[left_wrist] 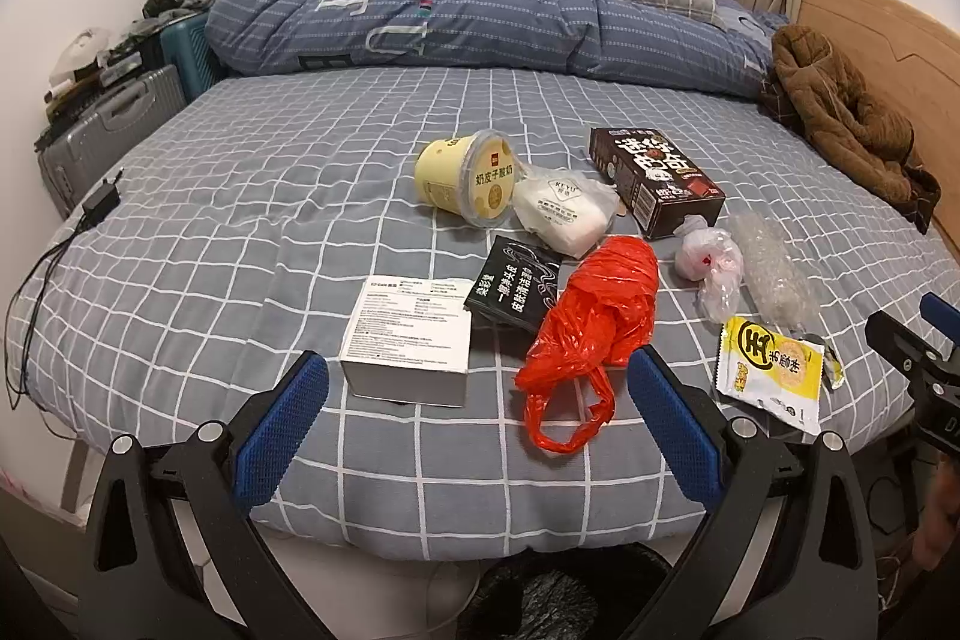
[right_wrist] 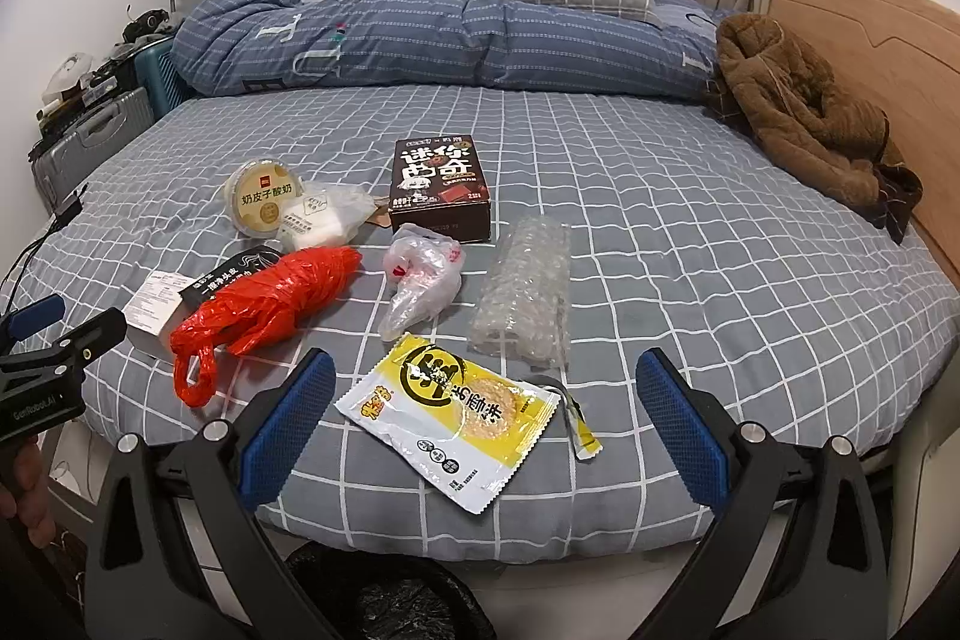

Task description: Collect trash

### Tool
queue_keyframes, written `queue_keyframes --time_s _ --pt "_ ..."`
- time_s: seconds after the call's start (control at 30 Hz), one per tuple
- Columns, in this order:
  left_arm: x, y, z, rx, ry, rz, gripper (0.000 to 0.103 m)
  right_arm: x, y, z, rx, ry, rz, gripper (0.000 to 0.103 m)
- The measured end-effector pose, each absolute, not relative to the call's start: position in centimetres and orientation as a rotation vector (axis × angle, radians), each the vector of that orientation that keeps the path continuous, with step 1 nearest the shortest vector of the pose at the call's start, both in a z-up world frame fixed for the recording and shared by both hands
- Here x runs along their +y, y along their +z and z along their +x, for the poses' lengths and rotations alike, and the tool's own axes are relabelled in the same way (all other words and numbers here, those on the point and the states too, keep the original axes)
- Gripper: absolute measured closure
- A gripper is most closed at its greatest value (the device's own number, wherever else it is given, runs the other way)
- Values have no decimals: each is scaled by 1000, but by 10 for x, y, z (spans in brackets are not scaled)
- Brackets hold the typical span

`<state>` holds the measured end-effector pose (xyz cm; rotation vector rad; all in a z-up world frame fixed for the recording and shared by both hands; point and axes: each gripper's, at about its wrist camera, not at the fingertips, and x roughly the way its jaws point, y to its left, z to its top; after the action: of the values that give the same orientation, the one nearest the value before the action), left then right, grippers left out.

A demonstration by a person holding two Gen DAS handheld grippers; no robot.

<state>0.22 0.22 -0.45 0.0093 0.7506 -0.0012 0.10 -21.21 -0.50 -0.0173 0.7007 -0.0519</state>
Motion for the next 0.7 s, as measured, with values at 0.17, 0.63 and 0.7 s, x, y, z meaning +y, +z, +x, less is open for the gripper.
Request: queue_keyframes --time_s 0.17,0.63,0.7 --pt "1 -4 2 749 -1 8 6 -211 -4 2 702 -51 -18 7" --pt "6 -6 2 756 -2 -3 6 -208 -2 3 693 -48 -25 7" --pt "6 -6 2 755 -3 -3 6 -206 -1 4 689 -45 -27 7"
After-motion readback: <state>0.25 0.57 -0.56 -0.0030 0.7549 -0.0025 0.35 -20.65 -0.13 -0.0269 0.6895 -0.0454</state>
